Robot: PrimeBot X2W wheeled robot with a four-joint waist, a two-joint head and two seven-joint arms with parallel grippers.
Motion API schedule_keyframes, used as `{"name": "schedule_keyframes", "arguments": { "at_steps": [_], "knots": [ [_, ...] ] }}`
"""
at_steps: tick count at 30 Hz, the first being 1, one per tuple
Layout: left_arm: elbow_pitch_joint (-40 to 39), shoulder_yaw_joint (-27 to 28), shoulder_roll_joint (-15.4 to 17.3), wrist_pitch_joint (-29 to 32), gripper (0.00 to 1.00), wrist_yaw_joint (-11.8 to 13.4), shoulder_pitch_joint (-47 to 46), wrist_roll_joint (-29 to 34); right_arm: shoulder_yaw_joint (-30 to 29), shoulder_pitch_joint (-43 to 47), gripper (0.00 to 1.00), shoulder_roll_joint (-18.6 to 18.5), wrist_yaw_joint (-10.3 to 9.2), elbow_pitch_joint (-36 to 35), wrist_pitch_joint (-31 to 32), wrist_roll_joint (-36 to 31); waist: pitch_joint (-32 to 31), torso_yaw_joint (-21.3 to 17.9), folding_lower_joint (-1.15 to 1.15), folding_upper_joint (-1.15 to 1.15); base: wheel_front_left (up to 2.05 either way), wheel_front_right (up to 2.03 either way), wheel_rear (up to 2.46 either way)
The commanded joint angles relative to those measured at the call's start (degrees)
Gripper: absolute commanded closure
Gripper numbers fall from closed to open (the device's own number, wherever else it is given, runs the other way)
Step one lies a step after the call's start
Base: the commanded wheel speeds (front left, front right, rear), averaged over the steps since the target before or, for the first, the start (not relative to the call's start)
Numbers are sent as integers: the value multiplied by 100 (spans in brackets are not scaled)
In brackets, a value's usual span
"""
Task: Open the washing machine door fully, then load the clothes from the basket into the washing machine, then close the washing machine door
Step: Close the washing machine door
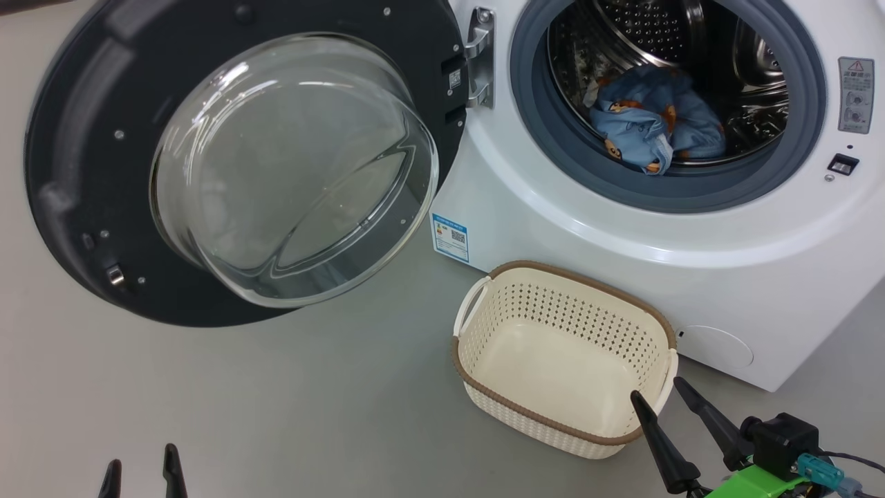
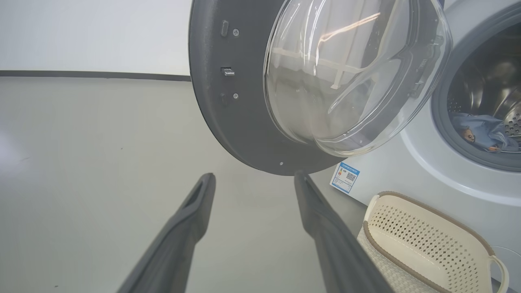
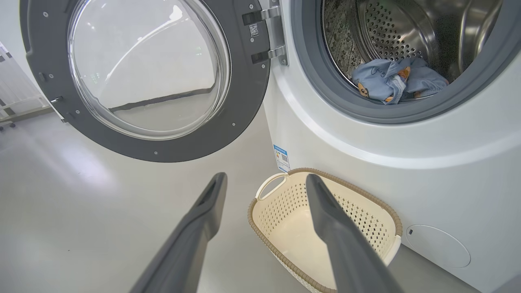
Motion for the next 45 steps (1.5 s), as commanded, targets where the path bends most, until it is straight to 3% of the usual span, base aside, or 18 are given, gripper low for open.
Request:
{"name": "schedule_keyframes", "arguments": {
  "at_steps": [1, 9, 10, 11, 12, 13, 16, 19, 23, 27, 33, 37, 40, 45],
  "knots": [
    [-187, 205, 74, -36, 0, 48, -37, -58, 149, -214, 0, -114, 9, -89, -27, 96, 26, 18, 0, 0, 0, 0, 0],
    [-314, 212, 74, -36, 0, 117, -15, -208, 234, -297, 0, -153, 9, -46, -27, 146, 54, 26, 0, 0, 0, 0, 0],
    [-351, 237, 74, -36, 22, 113, -38, -213, 231, -293, 0, -150, 9, -43, -27, 153, 58, 24, 0, 0, 0, 0, 0],
    [-401, 277, 74, -36, 54, 109, -71, -238, 222, -285, 0, -146, 9, -42, -27, 156, 60, 21, 0, 0, 0, 0, 0],
    [-457, 331, 74, -36, 72, 100, -112, -273, 206, -271, 0, -139, 9, -42, -27, 157, 65, 17, 0, 0, 0, 0, 0],
    [-534, 396, 74, -36, 100, 85, -163, -273, 188, -254, 0, -129, 9, -46, -27, 155, 72, 12, 0, 0, 0, 0, 0],
    [-859, 698, 74, -36, 100, -35, -393, -237, 107, -193, 0, -102, 9, -76, -27, 135, 103, -3, 0, 0, 0, 0, 0],
    [-1191, 1107, 104, -36, 100, -339, -775, -110, -8, -114, 0, -81, 9, -120, -27, 108, 146, -16, 0, 0, 0, 0, 0],
    [-1310, 1602, 442, -36, 100, -682, -1591, -317, -141, -22, 0, -56, 9, -182, -27, 66, 211, -40, 0, 0, 0, 0, 0],
    [-630, 1912, 1248, -36, 100, -817, -2825, -1205, -285, 49, 0, -3, 9, -285, -27, 9, 333, -130, 0, 0, 0, 0, 0],
    [780, 1565, 2440, 76, 100, -824, -3933, -2448, -254, -60, 0, -2, 9, -376, -27, -49, 596, -360, 0, 0, 0, 0, 0],
    [1800, 1349, 3085, 524, 100, -825, -4660, -3456, -227, -161, 0, -25, 9, -404, -27, -65, 768, -489, 0, 0, 0, 0, 0],
    [2400, 1156, 3429, 1142, 100, -825, -5058, -4152, -219, -216, 0, -55, 9, -416, -27, -62, 868, -568, 0, 0, 0, 0, 0],
    [3101, 909, 3700, 2363, 100, -825, -5534, -5080, -214, -268, 0, -137, 9, -437, -27, -59, 1030, -660, 0, 0, 0, 0, 0]
  ]
}}
